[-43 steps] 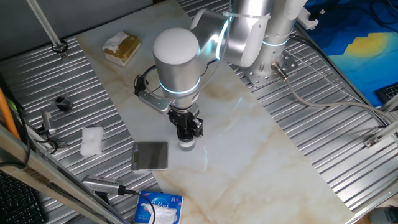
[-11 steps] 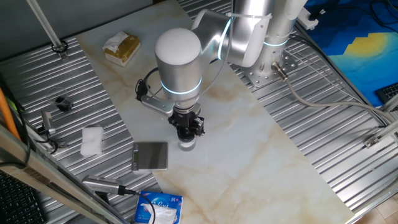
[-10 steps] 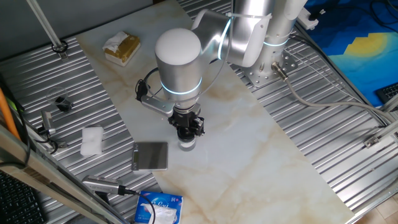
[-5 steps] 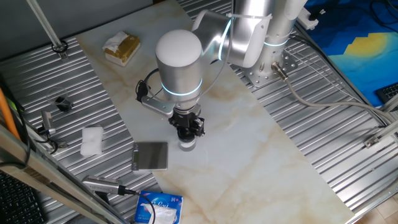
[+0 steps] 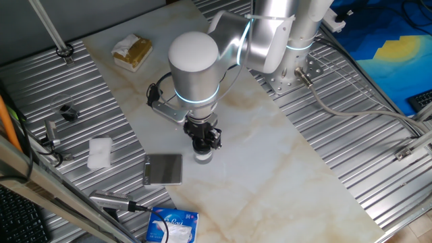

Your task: Screw the lid onto the jar

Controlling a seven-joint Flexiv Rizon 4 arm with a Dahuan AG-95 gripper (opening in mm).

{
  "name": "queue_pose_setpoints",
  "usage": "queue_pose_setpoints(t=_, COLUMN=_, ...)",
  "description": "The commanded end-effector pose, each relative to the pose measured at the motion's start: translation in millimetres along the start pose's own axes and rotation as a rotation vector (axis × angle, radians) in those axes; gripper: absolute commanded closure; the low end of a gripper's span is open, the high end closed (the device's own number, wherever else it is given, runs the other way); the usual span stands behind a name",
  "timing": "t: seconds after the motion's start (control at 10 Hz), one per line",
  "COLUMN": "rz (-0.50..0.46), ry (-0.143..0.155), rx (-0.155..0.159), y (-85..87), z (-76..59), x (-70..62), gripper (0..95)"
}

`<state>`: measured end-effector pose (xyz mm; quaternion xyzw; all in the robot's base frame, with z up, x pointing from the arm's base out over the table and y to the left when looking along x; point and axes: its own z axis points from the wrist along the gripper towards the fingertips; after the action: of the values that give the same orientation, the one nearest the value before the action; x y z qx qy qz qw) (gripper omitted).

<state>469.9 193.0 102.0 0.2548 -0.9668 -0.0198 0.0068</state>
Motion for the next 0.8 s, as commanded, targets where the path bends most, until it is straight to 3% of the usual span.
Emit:
queue_pose_setpoints(t=0.1, rz=0.063, ry=0.000, rx=-0.002, y=0.0, z=0.7, x=-0.2, gripper=95.0)
queue_pose_setpoints(t=0.8, rz=0.317, ry=-0.002, rx=-0.025, y=-0.3, z=0.4, x=0.1, gripper=95.0)
